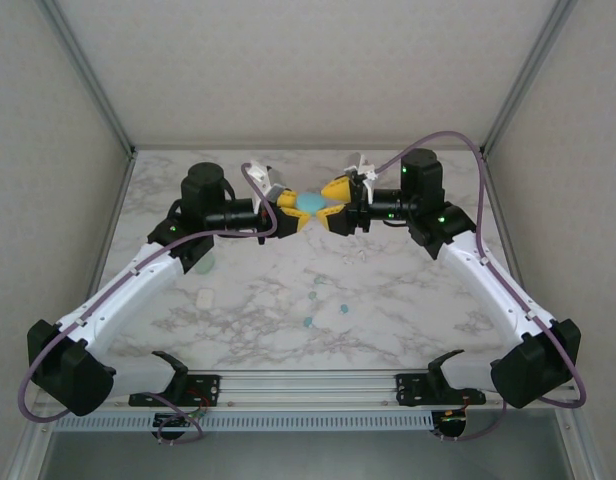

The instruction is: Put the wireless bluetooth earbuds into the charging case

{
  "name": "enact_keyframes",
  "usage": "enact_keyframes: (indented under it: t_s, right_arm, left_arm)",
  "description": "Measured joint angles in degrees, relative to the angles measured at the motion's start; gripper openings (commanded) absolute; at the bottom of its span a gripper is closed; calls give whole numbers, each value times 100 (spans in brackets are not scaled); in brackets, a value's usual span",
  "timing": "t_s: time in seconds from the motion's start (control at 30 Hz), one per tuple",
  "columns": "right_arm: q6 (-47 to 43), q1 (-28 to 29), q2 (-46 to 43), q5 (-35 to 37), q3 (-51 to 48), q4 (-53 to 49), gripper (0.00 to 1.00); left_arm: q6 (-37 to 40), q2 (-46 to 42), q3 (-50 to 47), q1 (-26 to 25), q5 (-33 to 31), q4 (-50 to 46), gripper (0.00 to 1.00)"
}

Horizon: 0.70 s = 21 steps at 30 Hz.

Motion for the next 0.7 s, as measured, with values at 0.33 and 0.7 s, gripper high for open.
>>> enact_keyframes:
  t_s: [0.33, 0.7]
  right_arm:
    - [608, -13, 120, 507, 149, 387, 63]
    - [1119, -17, 286, 885, 306, 345, 67]
  left_arm:
    - [-50, -7, -225, -48, -15, 111, 24]
    - [-455, -68, -485, -107, -236, 769, 24]
